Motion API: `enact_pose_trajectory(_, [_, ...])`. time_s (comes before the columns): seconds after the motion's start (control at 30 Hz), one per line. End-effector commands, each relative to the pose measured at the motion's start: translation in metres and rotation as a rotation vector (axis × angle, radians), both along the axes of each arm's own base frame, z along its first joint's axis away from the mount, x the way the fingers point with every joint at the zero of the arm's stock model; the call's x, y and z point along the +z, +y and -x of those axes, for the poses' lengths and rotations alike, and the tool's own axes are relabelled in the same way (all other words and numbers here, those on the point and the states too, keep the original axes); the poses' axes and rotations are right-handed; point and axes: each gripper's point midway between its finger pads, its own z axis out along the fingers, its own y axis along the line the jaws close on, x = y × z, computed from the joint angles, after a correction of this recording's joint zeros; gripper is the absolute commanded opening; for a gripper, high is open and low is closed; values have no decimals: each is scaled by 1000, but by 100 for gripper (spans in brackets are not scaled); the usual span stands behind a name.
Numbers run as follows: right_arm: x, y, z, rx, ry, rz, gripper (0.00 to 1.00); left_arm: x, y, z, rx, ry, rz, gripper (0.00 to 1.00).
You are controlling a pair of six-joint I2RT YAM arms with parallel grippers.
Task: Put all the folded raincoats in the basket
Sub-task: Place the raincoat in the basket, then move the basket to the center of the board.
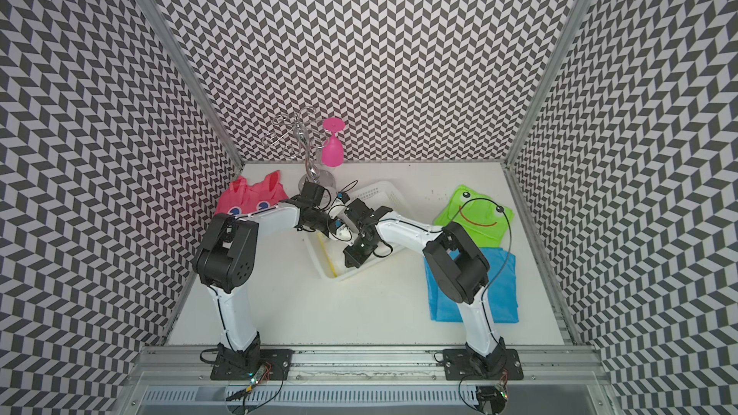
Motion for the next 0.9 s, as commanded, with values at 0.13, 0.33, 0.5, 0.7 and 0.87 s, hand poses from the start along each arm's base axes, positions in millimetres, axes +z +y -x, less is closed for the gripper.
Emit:
enact_pose_trajectory(0.13, [66,-5,13,13,-104,-72,27,-8,11,-2,25,45,-49,47])
enact_pose_trajectory(0.33, [109,-51,-34,-288,-232,-88,31,49,5,-6,-15,-29,24,55])
enact_pose_trajectory(0.5, [124,-121,-71,-603,-361,-61,55,102,-1,3,-70,-80,107,61])
enact_pose_trajectory(0.7, [155,-196,-81,-928,-644,-19,100,139,7,16,-89,-153,127,69])
enact_pose_trajectory(0.87, [129,-252,-61,-1267,-548,-57,100,149,13,30,-116,-196,143,74])
